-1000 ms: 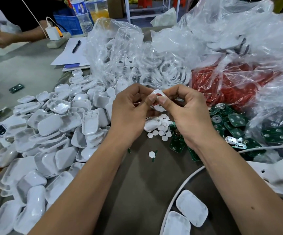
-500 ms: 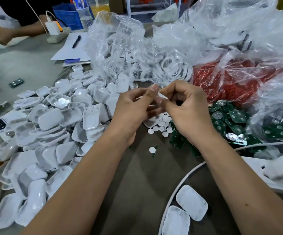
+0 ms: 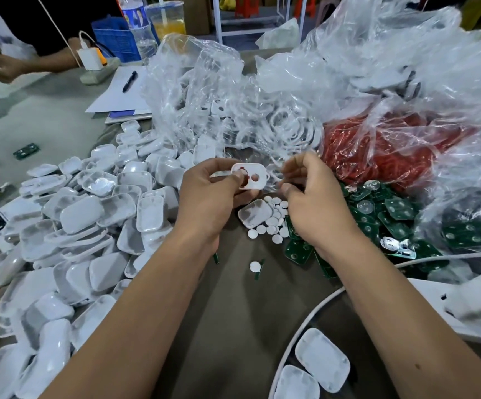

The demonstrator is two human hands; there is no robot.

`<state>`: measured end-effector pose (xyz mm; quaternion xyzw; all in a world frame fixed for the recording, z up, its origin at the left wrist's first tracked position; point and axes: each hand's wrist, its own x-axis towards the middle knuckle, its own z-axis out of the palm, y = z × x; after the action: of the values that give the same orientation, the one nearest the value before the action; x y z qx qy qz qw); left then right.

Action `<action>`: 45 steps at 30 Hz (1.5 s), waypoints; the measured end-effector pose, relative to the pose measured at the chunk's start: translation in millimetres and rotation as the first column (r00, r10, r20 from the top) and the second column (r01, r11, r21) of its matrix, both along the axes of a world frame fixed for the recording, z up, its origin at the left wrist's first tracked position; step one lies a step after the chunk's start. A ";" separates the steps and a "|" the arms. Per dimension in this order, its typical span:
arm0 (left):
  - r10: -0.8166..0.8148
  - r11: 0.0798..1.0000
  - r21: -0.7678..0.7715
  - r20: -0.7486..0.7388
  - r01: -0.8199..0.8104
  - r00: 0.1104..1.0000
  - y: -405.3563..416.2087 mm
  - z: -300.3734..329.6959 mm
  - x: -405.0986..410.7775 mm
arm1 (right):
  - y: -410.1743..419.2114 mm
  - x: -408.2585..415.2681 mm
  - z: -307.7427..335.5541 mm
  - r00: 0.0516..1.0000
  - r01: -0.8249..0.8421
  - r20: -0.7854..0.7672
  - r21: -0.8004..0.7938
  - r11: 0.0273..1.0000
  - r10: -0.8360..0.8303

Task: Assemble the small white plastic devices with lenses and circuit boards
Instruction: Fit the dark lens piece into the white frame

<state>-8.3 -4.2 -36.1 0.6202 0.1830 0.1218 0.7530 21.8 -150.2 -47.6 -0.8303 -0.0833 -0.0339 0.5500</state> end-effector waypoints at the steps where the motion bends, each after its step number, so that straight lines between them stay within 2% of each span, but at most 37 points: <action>1: -0.004 1.000 0.017 0.005 0.004 1.000 -2.0 -0.4 -0.5 | -0.4 0.3 -0.9 0.999 0.044 -0.011 0.045 0.998 -0.044; 3: -0.012 0.997 0.076 0.021 0.010 1.000 -3.7 -1.6 -1.0 | -1.7 0.3 -1.0 0.994 0.111 -0.025 0.154 0.982 -0.109; 5: -0.005 0.995 0.104 0.035 0.001 0.999 -2.8 -2.4 -1.1 | -3.4 -1.2 1.3 0.993 0.120 -0.041 0.306 0.945 -0.113; 7: 0.005 0.993 0.115 0.035 -0.009 0.999 -0.6 -1.7 -0.5 | -3.8 -1.7 6.0 0.992 0.122 -0.056 0.391 0.912 -0.109; 12: 0.039 0.991 0.125 0.013 -0.040 0.999 -0.2 0.3 -1.8 | -2.4 -5.1 12.4 0.990 0.068 -0.140 0.566 0.822 0.015; 18: 0.014 0.999 0.028 0.009 -0.014 1.000 -0.4 3.7 -3.0 | -2.0 -6.5 14.5 0.985 0.037 -0.153 0.634 0.772 0.079; 26: -0.044 0.947 -0.314 0.069 0.064 0.997 -0.3 10.8 -3.4 | -4.3 -5.3 12.9 0.987 0.031 -0.145 0.595 0.803 0.070; 33: -0.053 0.905 -0.410 0.150 0.111 0.987 0.8 8.7 -2.8 | -5.4 -4.4 11.9 0.985 0.022 -0.151 0.603 0.798 0.087; 38: -0.098 0.949 -0.286 0.137 0.135 0.986 -0.6 3.9 -2.2 | -3.3 -3.0 11.7 0.984 0.018 -0.153 0.582 0.813 0.087; 39: -0.107 0.965 -0.224 0.130 0.134 0.986 -1.5 2.4 -2.5 | -3.3 -2.9 11.4 0.985 0.018 -0.152 0.579 0.815 0.086; 42: -0.127 0.984 0.135 0.107 0.112 0.986 -1.9 -1.4 -3.3 | -4.2 -2.9 9.8 0.988 0.011 -0.136 0.544 0.839 0.075; 45: -0.206 0.891 0.428 0.080 0.153 0.975 2.0 -3.2 -2.8 | -4.5 -1.8 8.7 0.993 0.025 -0.111 0.506 0.862 0.037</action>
<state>-11.1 -2.2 -39.2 0.7727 0.0474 0.1260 0.6203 20.0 -154.7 -38.9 -0.6570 -0.0417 -0.0042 0.7527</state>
